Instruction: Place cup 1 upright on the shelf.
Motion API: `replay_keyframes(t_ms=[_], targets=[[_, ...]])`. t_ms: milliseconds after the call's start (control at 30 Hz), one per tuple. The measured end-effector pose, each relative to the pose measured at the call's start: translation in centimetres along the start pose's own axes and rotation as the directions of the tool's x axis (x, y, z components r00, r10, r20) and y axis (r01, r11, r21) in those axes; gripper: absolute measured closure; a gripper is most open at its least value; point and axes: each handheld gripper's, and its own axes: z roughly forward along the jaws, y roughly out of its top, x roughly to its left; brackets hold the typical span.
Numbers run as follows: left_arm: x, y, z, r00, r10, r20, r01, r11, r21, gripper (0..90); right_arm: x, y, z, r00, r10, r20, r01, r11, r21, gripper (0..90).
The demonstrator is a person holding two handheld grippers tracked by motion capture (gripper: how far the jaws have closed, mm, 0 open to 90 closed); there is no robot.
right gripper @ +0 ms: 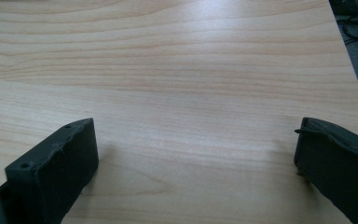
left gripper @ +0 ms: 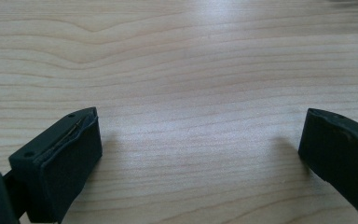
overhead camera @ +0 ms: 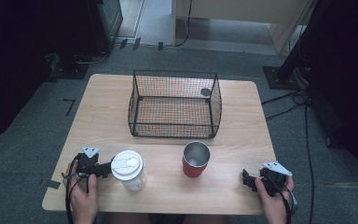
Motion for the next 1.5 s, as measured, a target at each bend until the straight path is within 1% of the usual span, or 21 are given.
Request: replay_keyframes(t_ms=[100, 233, 267, 333, 467, 500, 633, 667, 700, 733, 767, 800, 867, 967, 1067, 1167, 1200, 1300, 1333, 1367, 1500], targets=[[0.0, 0.0, 0.0, 1.0, 0.0, 0.0, 0.0, 1.0, 0.0, 0.1, 0.3, -0.1, -0.2, 0.9998, 0.008, -0.021, -0.008, 1.0, -0.012, 0.0], [0.0, 0.0, 0.0, 1.0, 0.0, 0.0, 0.0, 1.0, 0.0, 0.1, 1.3, 0.0, -0.8, 0.9988, -0.014, -0.047, 0.013, 0.999, -0.032, 0.0], [0.0, 0.0, 0.0, 1.0, 0.0, 0.0, 0.0, 1.0, 0.0, 0.1, 1.9, 0.1, -1.1, 0.9975, -0.028, -0.065, 0.025, 0.999, -0.048, 0.0], [0.0, 0.0, 0.0, 1.0, 0.0, 0.0, 0.0, 1.0, 0.0, 0.1, 2.2, 0.2, -1.2, 0.9972, -0.03, -0.069, 0.027, 0.998, -0.05, 0.0], [0.0, 0.0, 0.0, 1.0, 0.0, 0.0, 0.0, 1.0, 0.0, 0.1, 3.7, 0.2, -1.7, 0.995, -0.073, -0.069, 0.066, 0.993, -0.099, 0.0], [0.0, 0.0, 0.0, 1.0, 0.0, 0.0, 0.0, 1.0, 0.0, 0.1, 3.7, 0.2, -1.7, 0.995, -0.073, -0.069, 0.066, 0.993, -0.099, 0.0], [0.0, 0.0, 0.0, 1.0, 0.0, 0.0, 0.0, 1.0, 0.0, 0.1, 5.1, 0.3, -2.1, 0.9897, -0.087, -0.114, 0.074, 0.991, -0.115, 0.0], [0.0, 0.0, 0.0, 1.0, 0.0, 0.0, 0.0, 1.0, 0.0, 0.1, 5.8, 0.4, -2.3, 0.9847, -0.104, -0.139, 0.088, 0.989, -0.117, 0.0], [0.0, 0.0, 0.0, 1.0, 0.0, 0.0, 0.0, 1.0, 0.0, 0.1, 5.8, 0.4, -2.3, 0.9847, -0.104, -0.139, 0.088, 0.989, -0.117, 0.0], [0.0, 0.0, 0.0, 1.0, 0.0, 0.0, 0.0, 1.0, 0.0, 0.1, 6.6, 0.5, -2.5, 0.979, -0.124, -0.162, 0.105, 0.987, -0.122, 0.0], [0.0, 0.0, 0.0, 1.0, 0.001, 0.0, -0.001, 1.0, 0.0, 0.1, 6.6, 0.5, -2.5, 0.979, -0.124, -0.162, 0.105, 0.987, -0.122, 0.0], [0.0, 0.0, 0.0, 1.0, 0.001, 0.0, -0.001, 1.0, 0.0, 0.1, 7.5, 0.6, -2.8, 0.9724, -0.144, -0.184, 0.12, 0.984, -0.133, 0.0], [0.0, 0.0, 0.0, 1.0, 0.001, 0.0, -0.001, 1.0, 0.0, 0.1, 7.8, 0.6, -2.8, 0.9699, -0.147, -0.194, 0.122, 0.983, -0.136, 0.0], [0.0, 0.0, 0.0, 1.0, 0.001, 0.0, -0.001, 1.0, 0.0, 0.1, 9.2, 0.6, -3.2, 0.9575, -0.179, -0.227, 0.149, 0.978, -0.143, 0.0], [0.0, 0.0, 0.0, 1.0, 0.001, 0.0, -0.001, 1.0, 0.0, 0.1, 10.0, 0.7, -3.4, 0.9518, -0.189, -0.241, 0.155, 0.976, -0.154, 0.0], [0.0, 0.0, 0.0, 1.0, 0.001, 0.0, -0.001, 1.0, 0.0, 0.1, 11.0, 0.8, -3.6, 0.9378, -0.205, -0.28, 0.162, 0.972, -0.171, 0.0], [0.0, 0.0, 0.0, 1.0, 0.001, 0.0, -0.001, 1.0, 0.0, 0.1, 11.0, 0.8, -3.6, 0.9378, -0.205, -0.28, 0.162, 0.972, -0.171, 0.0], [0.0, 0.0, 0.0, 1.0, 0.001, 0.0, -0.001, 1.0, 0.0, 0.1, 11.8, 0.9, -3.8, 0.9281, -0.209, -0.308, 0.159, 0.971, -0.179, 0.0], [0.0, 0.0, 0.0, 1.0, 0.001, 0.0, -0.001, 1.0, 0.0, 0.1, 12.2, 1.0, -3.9, 0.9217, -0.22, -0.32, 0.167, 0.968, -0.185, 0.0], [0.0, 0.0, 0.0, 1.0, 0.0, -0.001, 0.0, 1.0, -0.001, 0.1, 12.2, 1.0, -3.9, 0.9217, -0.22, -0.32, 0.167, 0.968, -0.185, 0.0], [0.0, 0.0, 0.0, 1.0, 0.001, 0.0, -0.001, 1.0, -0.001, 0.1, 13.3, 1.2, -4.2, 0.9082, -0.239, -0.343, 0.178, 0.963, -0.201, 0.0]])
